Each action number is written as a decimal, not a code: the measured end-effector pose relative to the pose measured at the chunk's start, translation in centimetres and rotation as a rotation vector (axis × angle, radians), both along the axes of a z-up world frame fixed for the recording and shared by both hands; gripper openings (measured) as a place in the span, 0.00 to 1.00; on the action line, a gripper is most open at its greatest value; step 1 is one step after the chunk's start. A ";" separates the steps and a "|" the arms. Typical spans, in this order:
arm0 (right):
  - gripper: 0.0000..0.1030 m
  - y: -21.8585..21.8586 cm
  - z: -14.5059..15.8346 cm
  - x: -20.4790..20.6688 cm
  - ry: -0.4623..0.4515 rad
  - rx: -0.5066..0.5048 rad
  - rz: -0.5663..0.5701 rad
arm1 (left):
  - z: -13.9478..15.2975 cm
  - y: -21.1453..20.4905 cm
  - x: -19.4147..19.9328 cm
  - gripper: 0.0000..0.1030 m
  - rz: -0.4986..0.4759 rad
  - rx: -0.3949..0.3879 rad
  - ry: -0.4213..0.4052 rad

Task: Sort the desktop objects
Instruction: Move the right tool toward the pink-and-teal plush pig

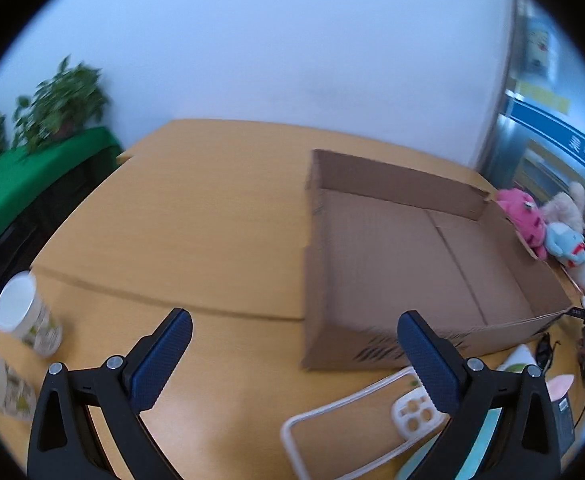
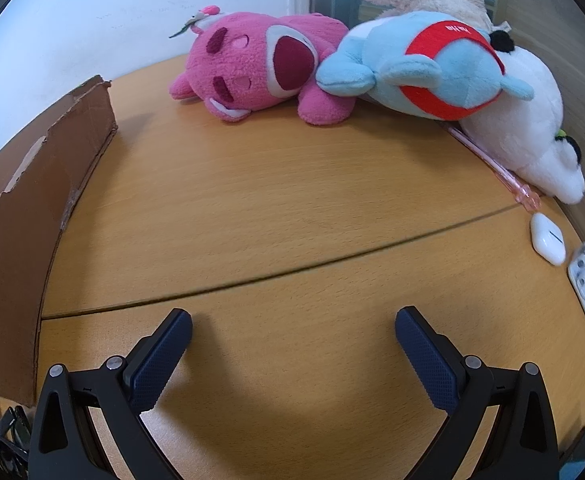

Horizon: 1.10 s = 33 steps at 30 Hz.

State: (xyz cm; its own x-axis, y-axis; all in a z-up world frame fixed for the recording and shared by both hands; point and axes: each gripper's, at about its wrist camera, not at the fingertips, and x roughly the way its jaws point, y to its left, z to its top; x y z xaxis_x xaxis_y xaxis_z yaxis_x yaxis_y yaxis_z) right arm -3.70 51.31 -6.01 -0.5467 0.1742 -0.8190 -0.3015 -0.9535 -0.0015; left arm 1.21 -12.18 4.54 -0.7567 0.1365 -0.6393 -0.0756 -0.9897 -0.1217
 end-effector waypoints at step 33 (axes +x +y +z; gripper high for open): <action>1.00 -34.6 8.3 14.9 0.141 -0.188 0.893 | 1.5 5.9 9.7 1.00 -0.086 0.033 0.012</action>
State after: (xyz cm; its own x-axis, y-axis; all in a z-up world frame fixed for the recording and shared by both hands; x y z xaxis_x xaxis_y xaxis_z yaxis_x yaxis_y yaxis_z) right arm 11.16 16.71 2.30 -0.5105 -0.4895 -0.7070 0.5607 -0.8128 0.1579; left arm 10.95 -6.31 5.99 -0.7488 0.2222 -0.6245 -0.1621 -0.9749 -0.1525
